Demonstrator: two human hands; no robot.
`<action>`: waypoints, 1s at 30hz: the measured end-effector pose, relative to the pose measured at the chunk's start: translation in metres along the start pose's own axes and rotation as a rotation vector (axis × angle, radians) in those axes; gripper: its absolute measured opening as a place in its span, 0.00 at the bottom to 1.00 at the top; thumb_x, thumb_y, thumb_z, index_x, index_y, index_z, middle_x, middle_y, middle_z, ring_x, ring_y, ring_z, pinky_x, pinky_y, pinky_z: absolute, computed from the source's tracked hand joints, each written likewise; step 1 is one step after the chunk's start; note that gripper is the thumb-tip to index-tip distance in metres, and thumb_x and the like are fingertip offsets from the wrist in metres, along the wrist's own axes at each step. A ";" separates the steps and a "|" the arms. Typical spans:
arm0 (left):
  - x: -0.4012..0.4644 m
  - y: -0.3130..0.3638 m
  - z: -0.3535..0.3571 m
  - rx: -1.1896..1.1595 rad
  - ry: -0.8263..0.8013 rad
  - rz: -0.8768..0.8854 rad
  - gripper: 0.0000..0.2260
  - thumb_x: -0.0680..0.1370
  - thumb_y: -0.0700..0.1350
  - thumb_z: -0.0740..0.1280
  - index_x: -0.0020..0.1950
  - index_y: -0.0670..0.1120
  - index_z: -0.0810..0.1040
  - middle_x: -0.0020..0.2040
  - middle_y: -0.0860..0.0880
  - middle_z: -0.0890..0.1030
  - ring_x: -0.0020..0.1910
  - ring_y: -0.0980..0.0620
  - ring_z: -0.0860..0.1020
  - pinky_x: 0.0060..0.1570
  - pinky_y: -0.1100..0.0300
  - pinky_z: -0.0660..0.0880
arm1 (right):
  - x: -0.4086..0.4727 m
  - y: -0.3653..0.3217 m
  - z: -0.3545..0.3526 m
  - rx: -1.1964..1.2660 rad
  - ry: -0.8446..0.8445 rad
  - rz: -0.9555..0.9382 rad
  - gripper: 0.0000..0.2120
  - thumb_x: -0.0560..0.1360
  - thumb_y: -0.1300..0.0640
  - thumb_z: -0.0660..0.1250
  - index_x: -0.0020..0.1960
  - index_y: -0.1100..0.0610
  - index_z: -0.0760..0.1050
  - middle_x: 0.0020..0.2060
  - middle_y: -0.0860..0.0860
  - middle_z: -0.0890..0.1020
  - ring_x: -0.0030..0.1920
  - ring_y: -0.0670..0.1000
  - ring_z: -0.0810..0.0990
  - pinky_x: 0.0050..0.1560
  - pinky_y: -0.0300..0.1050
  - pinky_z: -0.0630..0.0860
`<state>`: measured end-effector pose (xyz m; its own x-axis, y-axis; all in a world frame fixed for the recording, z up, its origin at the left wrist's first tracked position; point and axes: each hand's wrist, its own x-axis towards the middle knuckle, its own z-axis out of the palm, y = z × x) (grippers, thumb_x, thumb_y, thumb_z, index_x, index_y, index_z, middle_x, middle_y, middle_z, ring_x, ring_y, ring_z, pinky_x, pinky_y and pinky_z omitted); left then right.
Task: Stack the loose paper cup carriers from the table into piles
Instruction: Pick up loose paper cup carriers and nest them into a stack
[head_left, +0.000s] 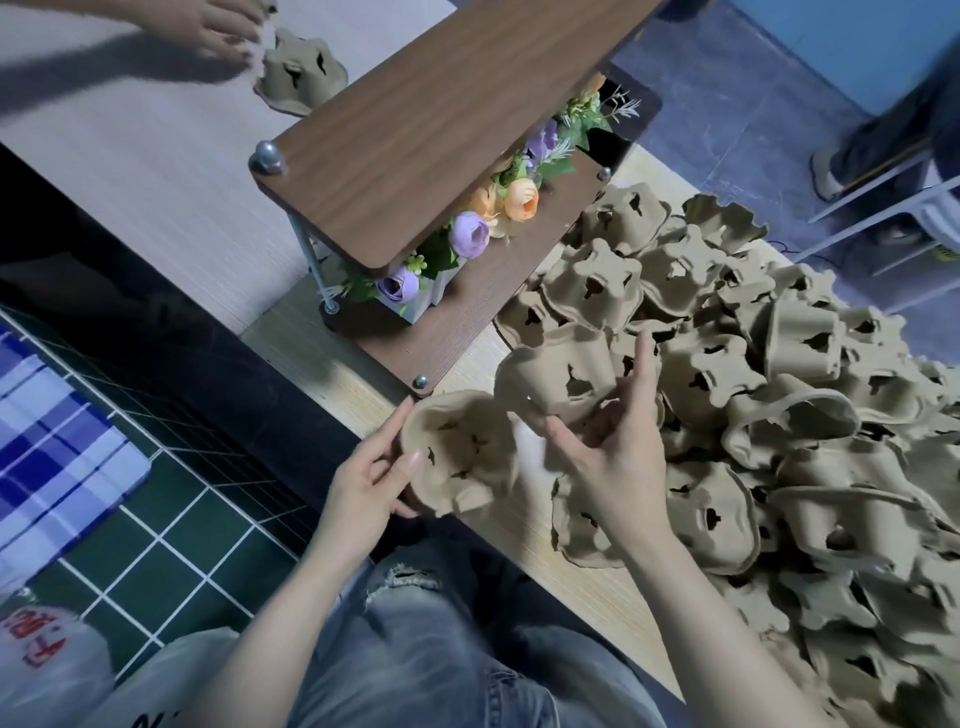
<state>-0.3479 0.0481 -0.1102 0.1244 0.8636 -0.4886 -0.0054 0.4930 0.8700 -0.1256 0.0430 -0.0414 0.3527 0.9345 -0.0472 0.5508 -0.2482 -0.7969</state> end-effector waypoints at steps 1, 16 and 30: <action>0.005 0.001 0.005 0.017 -0.018 0.017 0.24 0.80 0.39 0.66 0.64 0.68 0.71 0.55 0.55 0.79 0.40 0.59 0.79 0.37 0.50 0.81 | -0.001 -0.001 -0.001 0.013 -0.016 -0.016 0.54 0.69 0.55 0.77 0.80 0.45 0.41 0.35 0.50 0.76 0.35 0.46 0.78 0.39 0.46 0.77; 0.026 0.012 0.021 0.307 -0.143 0.145 0.16 0.82 0.43 0.61 0.60 0.66 0.76 0.50 0.50 0.72 0.41 0.54 0.76 0.36 0.61 0.80 | -0.013 0.007 -0.010 -0.163 -0.245 -0.124 0.42 0.68 0.45 0.76 0.74 0.35 0.55 0.57 0.43 0.76 0.44 0.45 0.79 0.44 0.47 0.79; 0.026 0.009 0.022 0.337 -0.145 0.117 0.15 0.81 0.54 0.56 0.67 0.69 0.66 0.54 0.54 0.73 0.57 0.68 0.71 0.55 0.79 0.62 | -0.031 0.017 -0.015 -0.087 -0.250 -0.206 0.12 0.70 0.57 0.71 0.52 0.51 0.75 0.48 0.44 0.75 0.49 0.46 0.76 0.46 0.37 0.72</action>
<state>-0.3231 0.0727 -0.1131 0.2818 0.8762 -0.3909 0.2956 0.3083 0.9042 -0.1161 0.0064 -0.0444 0.0370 0.9983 -0.0455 0.6573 -0.0586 -0.7514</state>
